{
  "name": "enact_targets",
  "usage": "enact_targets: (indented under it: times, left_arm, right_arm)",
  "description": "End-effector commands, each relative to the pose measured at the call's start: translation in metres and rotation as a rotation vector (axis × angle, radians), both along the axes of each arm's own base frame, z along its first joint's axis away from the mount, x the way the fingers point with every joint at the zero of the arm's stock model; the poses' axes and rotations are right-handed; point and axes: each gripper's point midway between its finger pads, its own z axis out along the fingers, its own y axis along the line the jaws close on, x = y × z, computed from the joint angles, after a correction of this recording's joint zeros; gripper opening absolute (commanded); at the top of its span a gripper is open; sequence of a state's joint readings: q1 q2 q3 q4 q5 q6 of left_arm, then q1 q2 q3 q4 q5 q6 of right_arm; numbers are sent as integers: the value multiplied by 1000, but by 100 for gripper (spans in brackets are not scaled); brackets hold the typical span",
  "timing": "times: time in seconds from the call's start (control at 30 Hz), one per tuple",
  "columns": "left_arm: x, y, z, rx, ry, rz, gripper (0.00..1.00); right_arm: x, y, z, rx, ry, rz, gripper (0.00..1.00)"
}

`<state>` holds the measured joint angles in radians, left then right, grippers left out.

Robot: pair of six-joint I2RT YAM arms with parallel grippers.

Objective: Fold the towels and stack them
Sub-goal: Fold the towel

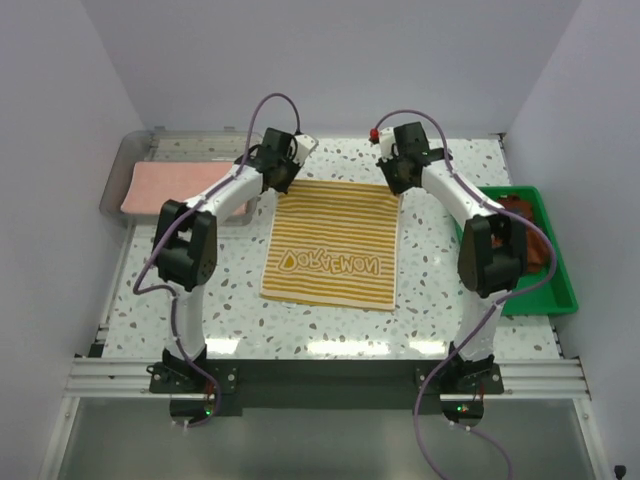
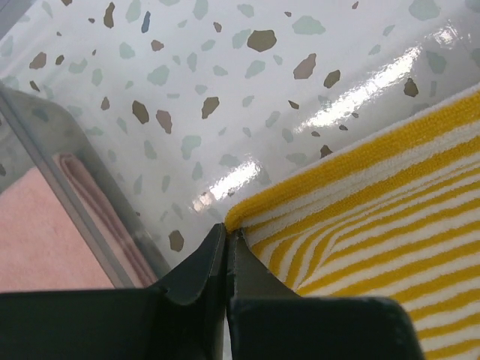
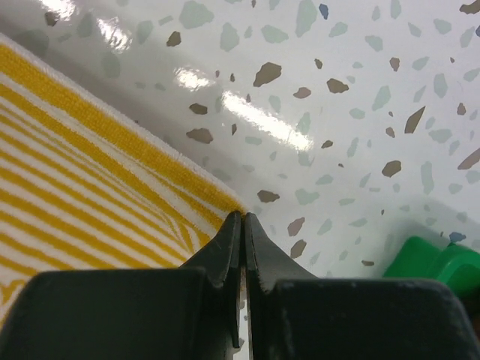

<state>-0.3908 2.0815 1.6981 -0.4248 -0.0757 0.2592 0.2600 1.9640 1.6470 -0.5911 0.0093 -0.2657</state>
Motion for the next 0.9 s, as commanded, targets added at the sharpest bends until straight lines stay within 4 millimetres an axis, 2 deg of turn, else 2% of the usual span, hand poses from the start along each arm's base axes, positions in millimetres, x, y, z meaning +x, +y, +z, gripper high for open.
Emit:
enact_targets:
  times: [0.0, 0.07, 0.13, 0.17, 0.2, 0.23, 0.4, 0.6, 0.67, 0.8, 0.87]
  left_arm:
    - [-7, 41, 42, -1, -77, 183, 0]
    - [-24, 44, 44, -27, -61, 212, 0]
    - [-41, 50, 46, -35, -44, 232, 0]
    - [-48, 52, 44, -46, -32, 251, 0]
    - [-60, 54, 36, -39, -2, 251, 0]
    - [-66, 55, 45, -53, -16, 254, 0]
    - [-104, 57, 41, -83, 21, 246, 0]
    - [-157, 57, 20, -105, 97, 207, 0]
    - [-167, 54, 25, -154, 95, 218, 0]
    - [-194, 49, 14, -194, 150, 202, 0]
    - [-200, 50, 11, -203, 170, 215, 0]
  right_arm:
    - [-29, -25, 21, -99, 10, -73, 0]
    - [-46, -18, 28, -109, 20, -64, 0]
    - [-65, -13, 22, -116, 53, -64, 0]
    - [-76, -6, 29, -121, 48, -51, 0]
    - [-88, -7, 22, -125, 75, -65, 0]
    - [-97, -3, 21, -131, 90, -62, 0]
    - [-146, -15, 12, -104, 170, -136, 0]
    - [-181, -25, 11, -80, 188, -156, 0]
    - [-189, -21, 9, -49, 202, -140, 0]
    - [-208, -16, -2, -10, 257, -123, 0]
    - [-216, -13, -7, 9, 292, -109, 0]
